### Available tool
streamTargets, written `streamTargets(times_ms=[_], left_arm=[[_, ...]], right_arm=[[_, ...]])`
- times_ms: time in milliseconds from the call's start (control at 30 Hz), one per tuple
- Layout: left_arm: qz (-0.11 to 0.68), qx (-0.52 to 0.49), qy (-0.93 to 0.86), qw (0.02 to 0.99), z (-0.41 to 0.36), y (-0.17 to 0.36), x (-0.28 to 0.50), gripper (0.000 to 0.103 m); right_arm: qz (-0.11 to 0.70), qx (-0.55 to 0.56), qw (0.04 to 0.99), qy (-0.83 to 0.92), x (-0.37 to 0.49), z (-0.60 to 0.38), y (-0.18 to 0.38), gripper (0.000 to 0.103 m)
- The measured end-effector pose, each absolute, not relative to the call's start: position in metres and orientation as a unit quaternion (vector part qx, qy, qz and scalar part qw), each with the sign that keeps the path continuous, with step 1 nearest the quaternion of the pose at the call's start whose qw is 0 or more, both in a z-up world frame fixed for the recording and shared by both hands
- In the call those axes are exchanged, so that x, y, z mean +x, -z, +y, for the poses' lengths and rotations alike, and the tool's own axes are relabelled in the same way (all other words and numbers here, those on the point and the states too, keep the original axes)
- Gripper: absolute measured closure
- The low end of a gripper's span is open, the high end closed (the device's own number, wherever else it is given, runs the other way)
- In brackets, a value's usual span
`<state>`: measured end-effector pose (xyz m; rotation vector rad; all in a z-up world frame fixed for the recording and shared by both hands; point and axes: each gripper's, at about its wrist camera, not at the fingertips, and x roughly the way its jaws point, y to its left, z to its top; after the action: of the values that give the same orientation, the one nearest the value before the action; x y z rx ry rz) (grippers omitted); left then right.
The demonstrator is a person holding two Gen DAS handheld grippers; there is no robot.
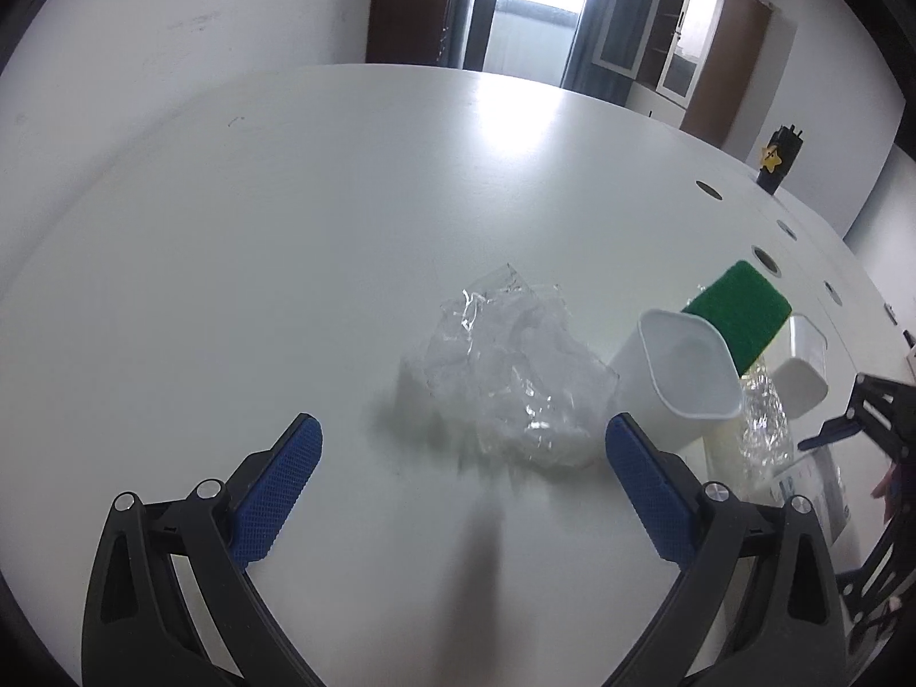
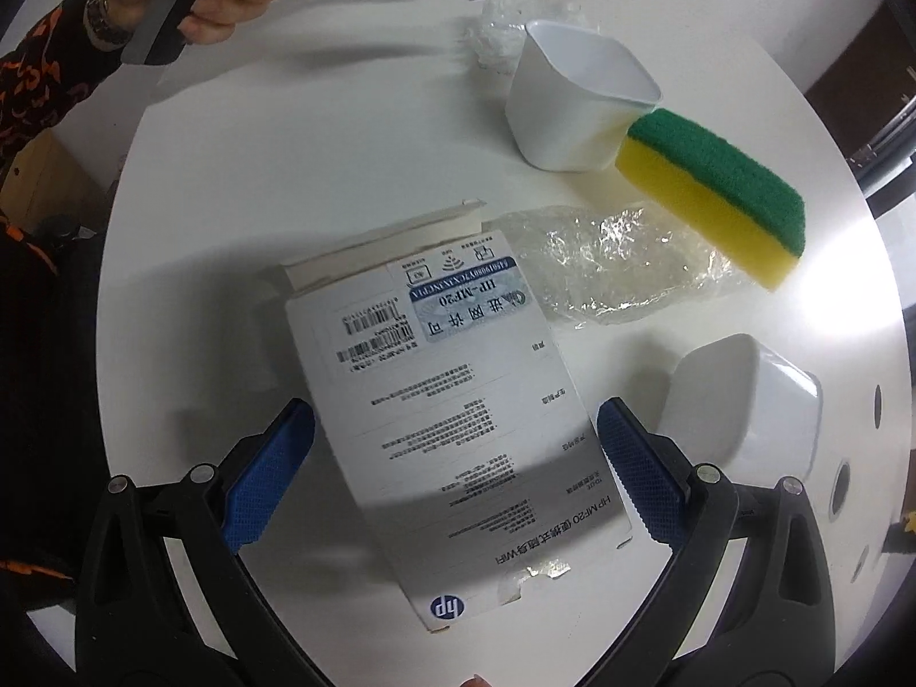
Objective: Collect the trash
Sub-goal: 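Grasp the clear plastic wrap with the left tool while the right tool grasps the white HP box, then lift the plastic wrap and HP box and carry them down over the wastebasket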
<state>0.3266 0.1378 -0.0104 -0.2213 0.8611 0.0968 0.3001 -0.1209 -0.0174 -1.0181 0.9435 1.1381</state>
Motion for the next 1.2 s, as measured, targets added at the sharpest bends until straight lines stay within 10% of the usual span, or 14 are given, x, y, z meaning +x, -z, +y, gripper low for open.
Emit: streamTargets(times_ms=[200, 433, 1200], left_arm=[[0.432, -0.106, -0.054, 0.894, 0.140, 0.026, 0.354, 0.016], [0.425, -0.107, -0.036, 0.898, 0.127, 0.033, 0.345, 0.078], [0.337, -0.151, -0.016, 0.929, 0.118, 0.007, 0.180, 0.086]], right_arm=[[0.423, -0.412, 0.634, -0.499, 0.303, -0.132, 0.024, 0.015], [0.401, -0.409, 0.675, -0.466, 0.296, -0.141, 0.019, 0.022], [0.351, -0.257, 0.816, -0.381, 0.202, -0.148, 0.002, 0.026]])
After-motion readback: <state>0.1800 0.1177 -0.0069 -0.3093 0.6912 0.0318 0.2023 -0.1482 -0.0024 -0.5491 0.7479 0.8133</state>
